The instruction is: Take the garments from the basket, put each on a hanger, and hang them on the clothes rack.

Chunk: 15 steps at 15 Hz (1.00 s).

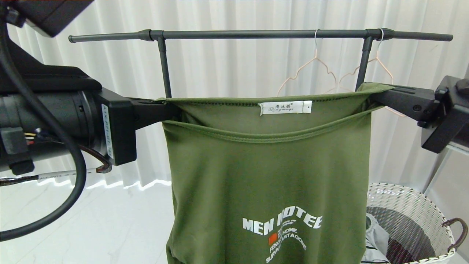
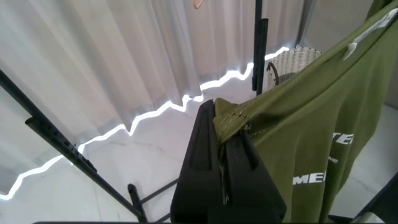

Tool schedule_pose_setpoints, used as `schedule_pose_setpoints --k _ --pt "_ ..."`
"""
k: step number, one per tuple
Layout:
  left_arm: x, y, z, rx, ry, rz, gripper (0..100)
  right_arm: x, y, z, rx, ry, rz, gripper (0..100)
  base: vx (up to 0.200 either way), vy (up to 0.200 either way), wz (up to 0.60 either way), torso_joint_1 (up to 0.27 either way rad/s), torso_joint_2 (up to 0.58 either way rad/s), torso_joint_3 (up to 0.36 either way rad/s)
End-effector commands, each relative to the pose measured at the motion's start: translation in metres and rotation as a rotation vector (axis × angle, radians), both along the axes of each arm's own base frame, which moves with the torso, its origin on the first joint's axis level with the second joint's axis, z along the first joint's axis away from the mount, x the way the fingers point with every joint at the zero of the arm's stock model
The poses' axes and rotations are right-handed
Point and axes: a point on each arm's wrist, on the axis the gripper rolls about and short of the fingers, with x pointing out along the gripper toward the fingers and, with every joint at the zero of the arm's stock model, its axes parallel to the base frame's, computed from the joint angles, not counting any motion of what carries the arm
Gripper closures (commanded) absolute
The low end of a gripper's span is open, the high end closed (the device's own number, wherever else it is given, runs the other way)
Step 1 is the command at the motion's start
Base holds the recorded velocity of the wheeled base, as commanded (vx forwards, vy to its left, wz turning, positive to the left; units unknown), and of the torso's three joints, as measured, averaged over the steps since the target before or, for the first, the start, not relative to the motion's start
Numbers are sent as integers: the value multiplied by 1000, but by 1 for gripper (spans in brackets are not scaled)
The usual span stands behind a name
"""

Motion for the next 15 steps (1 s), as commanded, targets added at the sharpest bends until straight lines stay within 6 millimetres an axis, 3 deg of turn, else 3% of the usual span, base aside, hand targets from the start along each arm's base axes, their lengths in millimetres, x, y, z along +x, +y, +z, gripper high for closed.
schedule_pose_setpoints --k 1,3,4,15 --pt "0 0 0 0 -1 0 100 1 1 -3 -5 11 -8 100 0 0 0 0 0 0" --pt "0 0 0 1 -2 0 100 0 0 -5 -11 16 -7 100 0 0 0 0 0 0" --pt "0 0 1 1 -4 0 100 0 0 -6 -12 19 -8 0 0 0 0 0 0 0" --pt "4 2 0 2 1 22 100 -6 -8 -7 -6 15 -31 0 0 0 0 0 0 0"
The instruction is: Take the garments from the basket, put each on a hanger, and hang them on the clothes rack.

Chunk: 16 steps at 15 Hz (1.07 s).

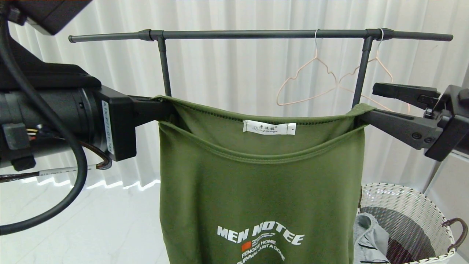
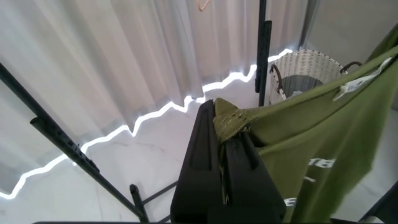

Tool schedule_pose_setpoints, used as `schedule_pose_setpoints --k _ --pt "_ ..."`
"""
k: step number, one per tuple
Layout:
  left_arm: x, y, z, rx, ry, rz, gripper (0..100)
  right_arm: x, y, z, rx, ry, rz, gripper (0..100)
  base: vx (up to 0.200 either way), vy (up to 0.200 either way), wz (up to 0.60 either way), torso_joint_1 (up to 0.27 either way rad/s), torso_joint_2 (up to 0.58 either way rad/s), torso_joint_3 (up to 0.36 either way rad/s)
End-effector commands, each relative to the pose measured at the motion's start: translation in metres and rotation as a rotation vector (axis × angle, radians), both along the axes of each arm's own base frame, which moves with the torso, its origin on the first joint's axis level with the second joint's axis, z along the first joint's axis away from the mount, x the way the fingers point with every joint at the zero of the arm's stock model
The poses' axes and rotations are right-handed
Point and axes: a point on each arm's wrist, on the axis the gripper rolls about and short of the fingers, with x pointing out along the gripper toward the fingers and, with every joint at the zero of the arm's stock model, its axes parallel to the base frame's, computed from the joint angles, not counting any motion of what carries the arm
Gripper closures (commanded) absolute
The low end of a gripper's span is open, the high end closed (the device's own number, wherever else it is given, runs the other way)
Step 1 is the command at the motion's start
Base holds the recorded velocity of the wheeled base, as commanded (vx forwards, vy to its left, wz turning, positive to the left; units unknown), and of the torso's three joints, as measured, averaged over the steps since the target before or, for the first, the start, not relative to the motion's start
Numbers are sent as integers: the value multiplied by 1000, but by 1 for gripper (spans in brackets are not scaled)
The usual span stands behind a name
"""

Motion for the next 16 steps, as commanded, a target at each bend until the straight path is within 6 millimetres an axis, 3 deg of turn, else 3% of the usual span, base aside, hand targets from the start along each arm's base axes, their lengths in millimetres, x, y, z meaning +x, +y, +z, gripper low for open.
schedule_pose_setpoints --k 1,9,11,14,16 --pt "3 2 -1 4 4 19 100 -3 -3 0 4 -6 -1 0 0 0 0 0 0 0" --pt "10 10 -7 15 22 78 100 -22 -14 4 34 -30 8 0 0 0 0 0 0 0" --pt "9 13 -10 19 30 91 100 -15 -22 -1 14 -3 -69 0 0 0 0 0 0 0" --pt "-7 43 -25 23 41 179 100 -2 -57 -21 -79 144 -300 0 0 0 0 0 0 0" --pt "-34 74 -50 25 61 283 100 1 -79 -36 -93 216 -512 0 0 0 0 0 0 0"
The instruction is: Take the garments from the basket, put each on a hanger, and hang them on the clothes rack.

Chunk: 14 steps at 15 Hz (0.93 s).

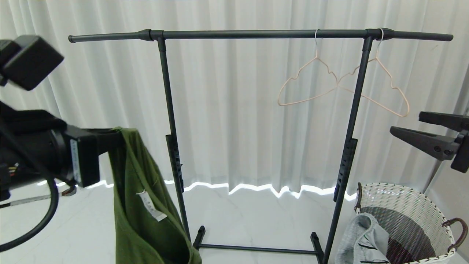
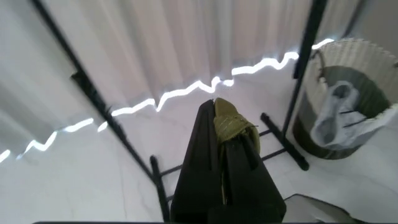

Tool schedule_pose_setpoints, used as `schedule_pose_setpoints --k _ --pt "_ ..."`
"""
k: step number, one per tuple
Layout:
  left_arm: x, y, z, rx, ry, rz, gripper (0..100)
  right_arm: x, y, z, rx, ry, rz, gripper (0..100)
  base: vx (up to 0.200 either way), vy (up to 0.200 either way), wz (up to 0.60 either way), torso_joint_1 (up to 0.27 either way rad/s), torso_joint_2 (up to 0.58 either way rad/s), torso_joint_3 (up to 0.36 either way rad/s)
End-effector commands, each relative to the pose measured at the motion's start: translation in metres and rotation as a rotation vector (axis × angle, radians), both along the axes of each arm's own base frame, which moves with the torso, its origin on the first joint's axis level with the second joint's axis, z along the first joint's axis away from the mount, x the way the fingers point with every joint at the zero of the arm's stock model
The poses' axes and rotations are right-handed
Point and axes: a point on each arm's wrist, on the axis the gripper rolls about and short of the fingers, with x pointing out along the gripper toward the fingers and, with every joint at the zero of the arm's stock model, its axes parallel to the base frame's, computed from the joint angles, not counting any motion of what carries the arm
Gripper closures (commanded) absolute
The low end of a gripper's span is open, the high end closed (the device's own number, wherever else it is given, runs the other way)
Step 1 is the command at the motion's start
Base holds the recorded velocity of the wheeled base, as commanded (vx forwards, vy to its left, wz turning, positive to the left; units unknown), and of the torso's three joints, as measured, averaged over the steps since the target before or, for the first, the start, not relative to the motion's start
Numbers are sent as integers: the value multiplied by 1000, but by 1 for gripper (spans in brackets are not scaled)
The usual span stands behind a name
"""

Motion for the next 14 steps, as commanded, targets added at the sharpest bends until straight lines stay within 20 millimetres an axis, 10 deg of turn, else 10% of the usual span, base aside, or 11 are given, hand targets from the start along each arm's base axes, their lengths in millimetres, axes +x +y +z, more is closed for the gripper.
schedule_pose_setpoints --k 1,6,14 --pt "-40 39 -29 -5 -1 124 100 2 -25 -20 -30 75 -264 0 0 0 0 0 0 0" --pt "-72 58 -77 -51 -99 195 100 3 -41 -30 -29 14 -502 0 0 0 0 0 0 0" --pt "-62 66 -75 -83 -219 327 100 -23 -53 -53 -107 -85 -589 0 0 0 0 0 0 0"
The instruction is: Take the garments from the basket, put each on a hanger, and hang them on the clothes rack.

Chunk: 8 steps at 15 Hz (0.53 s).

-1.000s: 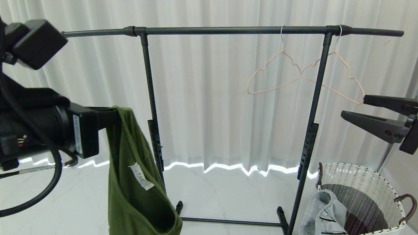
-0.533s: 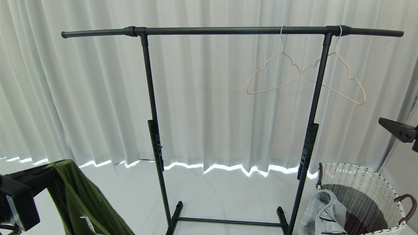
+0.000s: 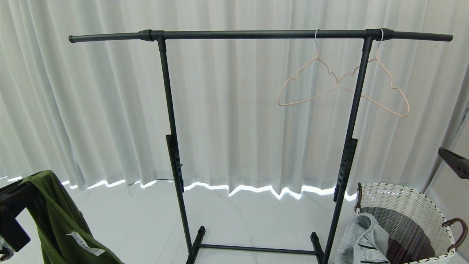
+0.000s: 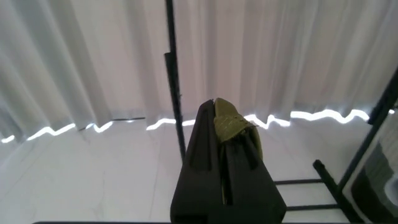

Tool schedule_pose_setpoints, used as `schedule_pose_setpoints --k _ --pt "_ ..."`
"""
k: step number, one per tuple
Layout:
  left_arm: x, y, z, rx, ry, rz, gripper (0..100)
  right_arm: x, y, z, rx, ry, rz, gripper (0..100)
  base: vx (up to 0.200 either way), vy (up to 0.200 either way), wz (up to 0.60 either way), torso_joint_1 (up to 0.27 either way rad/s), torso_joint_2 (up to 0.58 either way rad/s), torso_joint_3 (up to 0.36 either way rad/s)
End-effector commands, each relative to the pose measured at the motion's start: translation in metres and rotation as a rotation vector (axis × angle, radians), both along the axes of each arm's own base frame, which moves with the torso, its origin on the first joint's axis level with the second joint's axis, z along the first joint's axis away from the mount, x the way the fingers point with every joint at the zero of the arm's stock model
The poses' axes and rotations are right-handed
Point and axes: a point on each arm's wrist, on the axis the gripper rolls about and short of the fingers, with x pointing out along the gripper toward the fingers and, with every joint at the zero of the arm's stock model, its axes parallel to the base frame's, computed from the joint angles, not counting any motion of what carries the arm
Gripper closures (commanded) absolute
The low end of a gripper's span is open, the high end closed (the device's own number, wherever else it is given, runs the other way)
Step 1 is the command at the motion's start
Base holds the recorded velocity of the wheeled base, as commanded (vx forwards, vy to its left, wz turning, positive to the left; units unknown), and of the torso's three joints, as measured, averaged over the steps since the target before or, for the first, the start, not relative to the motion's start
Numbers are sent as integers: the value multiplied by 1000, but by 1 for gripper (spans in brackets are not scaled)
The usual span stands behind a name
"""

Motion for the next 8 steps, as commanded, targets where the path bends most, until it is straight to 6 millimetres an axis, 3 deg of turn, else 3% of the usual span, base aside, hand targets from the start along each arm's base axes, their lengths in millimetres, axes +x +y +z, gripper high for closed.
schedule_pose_setpoints --k 1,6,8 --pt "-2 2 1 -6 -18 17 100 -19 -1 -4 -12 -29 -15 0 0 0 0 0 0 0" --pt "0 1 -4 -1 0 12 100 -33 -1 -20 -82 3 -14 0 0 0 0 6 -13 -4" --pt "5 1 -6 5 24 10 100 -33 -1 -22 -83 7 -14 0 0 0 0 107 -183 -186"
